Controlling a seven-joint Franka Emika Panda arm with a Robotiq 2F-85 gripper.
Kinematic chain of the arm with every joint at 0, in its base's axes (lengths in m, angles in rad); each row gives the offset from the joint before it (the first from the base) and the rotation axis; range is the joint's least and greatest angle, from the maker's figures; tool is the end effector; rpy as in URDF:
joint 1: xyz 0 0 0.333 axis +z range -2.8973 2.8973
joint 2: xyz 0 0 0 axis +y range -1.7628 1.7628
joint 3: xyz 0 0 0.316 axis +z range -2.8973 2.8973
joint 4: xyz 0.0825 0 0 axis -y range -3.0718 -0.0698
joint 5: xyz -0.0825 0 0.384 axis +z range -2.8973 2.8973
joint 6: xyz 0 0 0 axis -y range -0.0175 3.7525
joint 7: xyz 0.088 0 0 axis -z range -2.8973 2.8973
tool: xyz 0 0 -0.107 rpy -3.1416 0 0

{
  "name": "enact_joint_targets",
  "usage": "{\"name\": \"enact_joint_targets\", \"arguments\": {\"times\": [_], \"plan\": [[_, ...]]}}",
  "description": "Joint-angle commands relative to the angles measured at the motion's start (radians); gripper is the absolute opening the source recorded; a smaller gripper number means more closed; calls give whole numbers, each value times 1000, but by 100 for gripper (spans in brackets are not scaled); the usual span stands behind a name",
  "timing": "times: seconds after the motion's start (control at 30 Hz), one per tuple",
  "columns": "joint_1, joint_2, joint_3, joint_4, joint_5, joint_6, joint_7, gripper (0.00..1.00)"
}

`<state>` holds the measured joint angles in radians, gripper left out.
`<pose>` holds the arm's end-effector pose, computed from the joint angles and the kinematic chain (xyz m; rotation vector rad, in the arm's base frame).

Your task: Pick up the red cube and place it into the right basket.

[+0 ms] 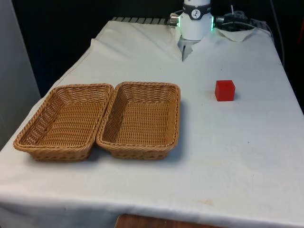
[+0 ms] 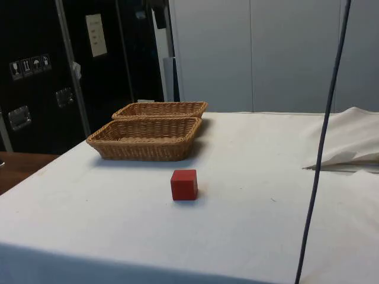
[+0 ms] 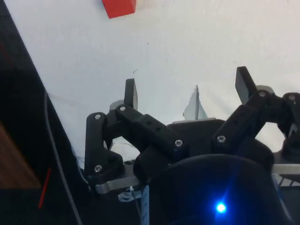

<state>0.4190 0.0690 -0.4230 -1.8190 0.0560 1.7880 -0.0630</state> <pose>0.5707 0.0074 0.4893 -3.1086 -0.0683 0.1444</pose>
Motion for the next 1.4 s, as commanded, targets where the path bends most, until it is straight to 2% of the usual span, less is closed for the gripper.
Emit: {"name": "enact_joint_targets", "arguments": {"times": [0.0, 0.03, 0.3, 0.33, 0.37, 0.57, 0.63, 0.67, 0.9, 0.93, 0.97, 1.17, 1.2, 1.27, 1.37], "plan": [[0, -7, 7, -5, -7, 0, 2, 100], [5, -22, 12, -18, -24, 19, 15, 100], [5, -49, 43, -38, -63, 36, 44, 100], [0, -37, 43, -27, -49, 19, 33, 100], [5, -55, 52, -42, -74, 38, 53, 100], [4, -75, 85, -54, -109, 45, 89, 100], [0, -68, 86, -46, -99, 31, 81, 100], [4, -78, 93, -56, -115, 48, 99, 100], [4, -93, 127, -73, -121, 61, 130, 100], [0, -81, 125, -57, -112, 39, 118, 100], [3, -96, 130, -77, -121, 64, 132, 100], [3, -123, 153, -131, -114, 109, 145, 100], [0, -113, 152, -118, -112, 89, 137, 100], [2, -135, 162, -159, -111, 134, 146, 100], [2, -147, 170, -189, -107, 162, 146, 100]]}}
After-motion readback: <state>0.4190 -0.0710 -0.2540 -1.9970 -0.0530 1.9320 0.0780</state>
